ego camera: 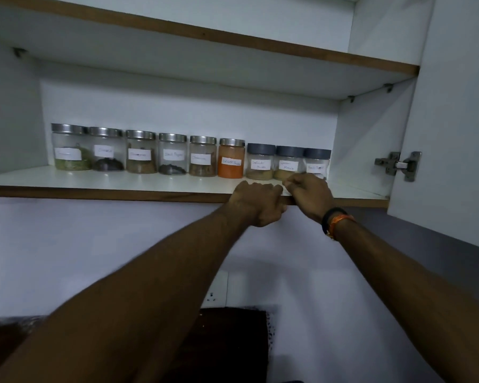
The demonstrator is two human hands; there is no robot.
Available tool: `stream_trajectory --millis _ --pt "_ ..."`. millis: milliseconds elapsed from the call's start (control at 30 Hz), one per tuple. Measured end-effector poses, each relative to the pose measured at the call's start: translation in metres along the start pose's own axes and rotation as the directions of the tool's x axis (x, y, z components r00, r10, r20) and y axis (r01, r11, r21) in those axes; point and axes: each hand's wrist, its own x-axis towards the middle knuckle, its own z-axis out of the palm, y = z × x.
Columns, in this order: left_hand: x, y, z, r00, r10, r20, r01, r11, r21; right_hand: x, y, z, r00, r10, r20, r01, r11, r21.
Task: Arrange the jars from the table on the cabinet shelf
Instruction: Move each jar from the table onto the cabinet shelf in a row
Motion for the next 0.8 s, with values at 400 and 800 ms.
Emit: stream_trajectory --millis 400,800 --pt "-0.126 -0.036 -0.044 0.999 0.006 0.051 -0.009 0.998 0.06 -0.027 -0.091 0.021 0.951 -0.251 0.183 0.281 0.946 -0.164" --pt "-0.282 -0.091 -0.127 0.955 -0.295 0.025 0.269 0.9 0.342 -0.06 -0.245 0.058 0.742 -0.642 0.194 0.622 0.767 0.157"
